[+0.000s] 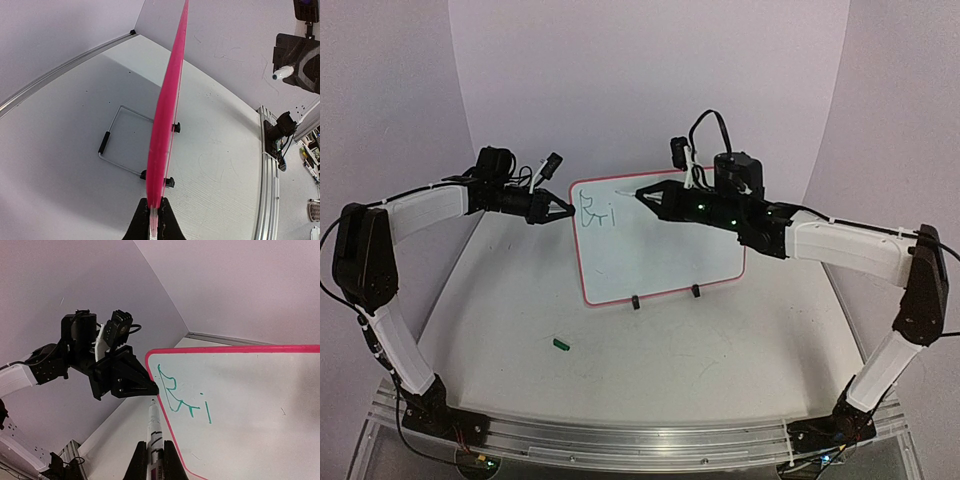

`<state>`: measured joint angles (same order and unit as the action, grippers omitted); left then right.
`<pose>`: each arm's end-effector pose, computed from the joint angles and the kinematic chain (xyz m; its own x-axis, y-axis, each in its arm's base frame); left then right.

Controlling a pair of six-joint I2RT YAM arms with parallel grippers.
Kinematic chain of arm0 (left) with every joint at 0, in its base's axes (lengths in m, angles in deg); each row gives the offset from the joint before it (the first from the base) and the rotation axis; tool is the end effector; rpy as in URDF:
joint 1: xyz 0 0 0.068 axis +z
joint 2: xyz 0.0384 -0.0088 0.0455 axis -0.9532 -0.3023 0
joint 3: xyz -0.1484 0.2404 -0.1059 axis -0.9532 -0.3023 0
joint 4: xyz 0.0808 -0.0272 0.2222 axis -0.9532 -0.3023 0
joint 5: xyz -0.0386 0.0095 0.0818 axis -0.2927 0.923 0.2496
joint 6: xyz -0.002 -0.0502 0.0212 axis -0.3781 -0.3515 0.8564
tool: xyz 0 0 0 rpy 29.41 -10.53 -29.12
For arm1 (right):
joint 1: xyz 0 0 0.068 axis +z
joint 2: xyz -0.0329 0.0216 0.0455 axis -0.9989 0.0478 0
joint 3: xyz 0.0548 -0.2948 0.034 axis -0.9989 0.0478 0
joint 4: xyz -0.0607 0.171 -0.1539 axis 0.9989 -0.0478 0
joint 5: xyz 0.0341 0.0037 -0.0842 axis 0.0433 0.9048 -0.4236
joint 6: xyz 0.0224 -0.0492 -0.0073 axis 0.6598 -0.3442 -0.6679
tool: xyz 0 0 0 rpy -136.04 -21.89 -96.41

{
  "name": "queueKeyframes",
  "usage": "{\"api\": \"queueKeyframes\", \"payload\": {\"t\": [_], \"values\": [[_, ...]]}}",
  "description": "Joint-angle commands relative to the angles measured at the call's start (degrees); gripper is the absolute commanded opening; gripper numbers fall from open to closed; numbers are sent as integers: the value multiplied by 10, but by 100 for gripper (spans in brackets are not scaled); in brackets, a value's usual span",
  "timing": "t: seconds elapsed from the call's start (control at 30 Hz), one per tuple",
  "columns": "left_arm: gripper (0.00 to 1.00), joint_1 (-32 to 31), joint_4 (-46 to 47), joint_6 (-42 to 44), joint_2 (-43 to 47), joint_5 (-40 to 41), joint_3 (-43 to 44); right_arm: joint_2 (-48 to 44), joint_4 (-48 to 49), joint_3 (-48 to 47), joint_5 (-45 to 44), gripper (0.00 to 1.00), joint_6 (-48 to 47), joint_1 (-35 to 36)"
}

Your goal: Write a sentence on the whiteboard

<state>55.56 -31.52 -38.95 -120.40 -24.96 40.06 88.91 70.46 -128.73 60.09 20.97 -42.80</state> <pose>0.3479 -0.1357 0.3342 -0.4104 0.2417 -0.8793 0.8809 0.3543 -0.3137 0.2667 0.2772 0.3862 -0.4349 0.1502 -0.8878 -0.7703 0.4485 0.4532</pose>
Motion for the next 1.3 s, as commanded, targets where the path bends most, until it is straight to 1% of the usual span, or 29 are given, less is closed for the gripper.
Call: {"api": "queueKeyframes", "payload": {"t": [0.0,0.63,1.27], "values": [[0,-7,-10,3,21,-1,2,-11,-15,20,10,0,-11,-8],[0,-7,-11,4,17,-2,4,68,-4,-19,19,0,4,-27],[0,-8,-12,6,19,-2,5,105,19,-38,-28,0,31,-38]]}}
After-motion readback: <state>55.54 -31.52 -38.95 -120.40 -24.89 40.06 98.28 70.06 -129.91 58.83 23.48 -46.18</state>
